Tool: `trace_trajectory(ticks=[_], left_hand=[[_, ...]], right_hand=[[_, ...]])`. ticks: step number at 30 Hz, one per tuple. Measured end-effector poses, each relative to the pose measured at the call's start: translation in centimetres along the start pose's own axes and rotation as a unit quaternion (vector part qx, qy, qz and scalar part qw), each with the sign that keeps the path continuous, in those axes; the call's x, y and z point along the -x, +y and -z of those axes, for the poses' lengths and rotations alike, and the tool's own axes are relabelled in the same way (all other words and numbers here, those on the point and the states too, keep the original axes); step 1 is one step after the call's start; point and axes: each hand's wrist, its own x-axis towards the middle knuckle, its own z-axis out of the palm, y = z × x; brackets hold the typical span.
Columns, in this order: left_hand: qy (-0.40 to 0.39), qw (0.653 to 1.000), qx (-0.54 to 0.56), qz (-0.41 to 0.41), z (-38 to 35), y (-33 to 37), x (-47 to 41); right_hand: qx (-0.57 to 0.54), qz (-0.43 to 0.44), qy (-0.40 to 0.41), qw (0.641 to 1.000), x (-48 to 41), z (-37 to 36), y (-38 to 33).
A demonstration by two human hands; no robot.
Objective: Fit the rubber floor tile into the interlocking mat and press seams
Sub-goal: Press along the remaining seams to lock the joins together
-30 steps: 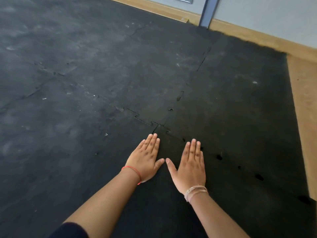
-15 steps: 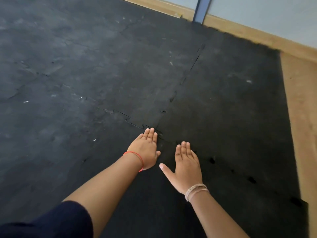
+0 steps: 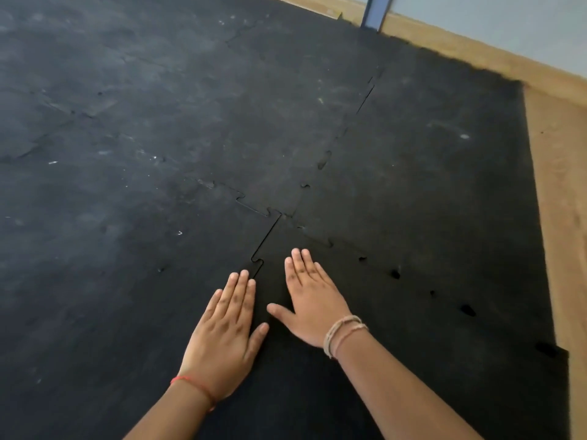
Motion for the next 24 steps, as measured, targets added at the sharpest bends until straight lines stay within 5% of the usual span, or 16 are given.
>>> trace_trajectory(ticks=[8,14,19,24], left_hand=[[-0.014,1.000,0.005,0.000,-0.7,-0.4,-0.3],[-0.020,1.000,0.000,0.000,-0.9,-0.5,-0.1],[-0.009,1.000,0.007,-0.027,-0.8,0.8,-5.2],[-0.011,0.999,-0.011,-0.033,-1.7,2.6,-10.2]], right_hand=[[0.043,-0.077,-0.057,0.994,-8.4,3.8,-1.7],[0.011,0.028,0.046,0.998,-0.6,-0.1,0.9],[0.031,-0.156,0.081,0.984,4.9,-1.8,4.6],[0.006,-0.154,0.042,0.987,1.3,-0.2,5.6]])
